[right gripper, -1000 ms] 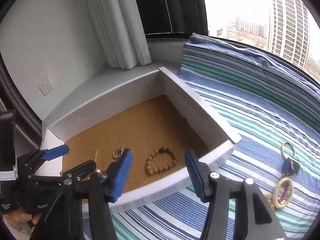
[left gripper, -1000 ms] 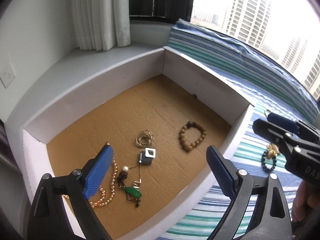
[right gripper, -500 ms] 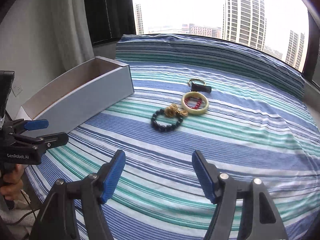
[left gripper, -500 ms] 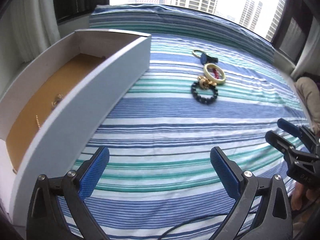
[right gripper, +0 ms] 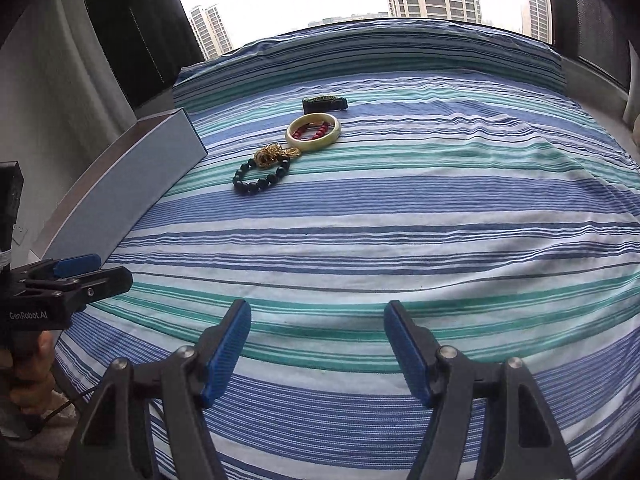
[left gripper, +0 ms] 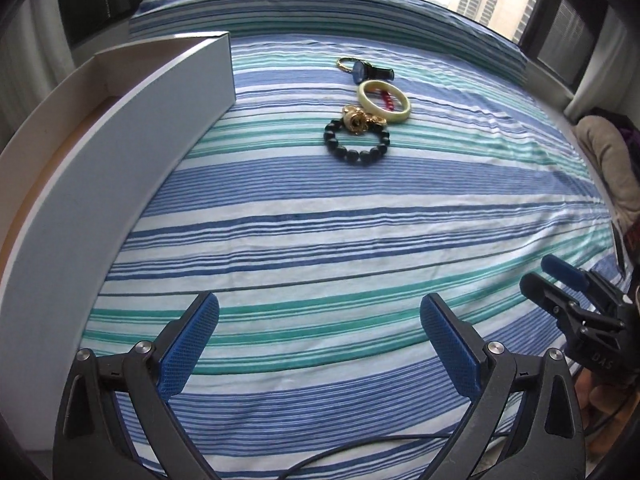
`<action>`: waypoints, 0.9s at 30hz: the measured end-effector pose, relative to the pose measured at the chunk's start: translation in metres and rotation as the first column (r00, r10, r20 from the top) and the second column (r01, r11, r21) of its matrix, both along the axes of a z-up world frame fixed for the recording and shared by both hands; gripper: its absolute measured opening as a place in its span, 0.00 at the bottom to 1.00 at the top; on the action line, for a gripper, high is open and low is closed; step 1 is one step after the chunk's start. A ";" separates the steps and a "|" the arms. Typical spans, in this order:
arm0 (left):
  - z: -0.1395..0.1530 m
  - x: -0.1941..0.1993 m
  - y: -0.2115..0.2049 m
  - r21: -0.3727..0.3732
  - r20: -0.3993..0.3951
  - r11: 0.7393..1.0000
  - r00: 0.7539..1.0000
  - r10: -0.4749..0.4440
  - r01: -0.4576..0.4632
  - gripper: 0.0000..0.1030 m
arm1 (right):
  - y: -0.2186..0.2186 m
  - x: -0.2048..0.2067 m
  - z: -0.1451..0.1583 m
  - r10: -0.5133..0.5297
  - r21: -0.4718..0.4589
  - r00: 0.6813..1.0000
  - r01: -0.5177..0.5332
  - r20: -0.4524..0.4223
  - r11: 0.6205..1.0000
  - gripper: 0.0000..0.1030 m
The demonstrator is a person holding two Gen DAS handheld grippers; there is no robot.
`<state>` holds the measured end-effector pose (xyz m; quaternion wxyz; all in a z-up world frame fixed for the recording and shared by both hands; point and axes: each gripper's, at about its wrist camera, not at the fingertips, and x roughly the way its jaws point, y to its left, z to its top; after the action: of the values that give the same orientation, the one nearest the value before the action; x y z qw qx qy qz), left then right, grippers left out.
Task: Organize jewelry
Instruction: 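Reach the left gripper to the black bead bracelet with gold charm and grasp it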
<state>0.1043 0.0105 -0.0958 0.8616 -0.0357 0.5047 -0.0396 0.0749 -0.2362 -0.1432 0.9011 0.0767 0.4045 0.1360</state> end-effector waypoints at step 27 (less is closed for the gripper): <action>-0.033 0.190 -0.042 0.011 0.043 0.965 0.964 -0.262 0.261 0.54 | -0.022 0.008 -0.009 -0.004 0.079 0.999 0.008 -0.054 0.997 0.68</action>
<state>0.2948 -0.0316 -0.1292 0.8597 0.0343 0.4863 -0.1524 0.0830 -0.2582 -0.1518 0.8865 0.1174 0.4227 0.1471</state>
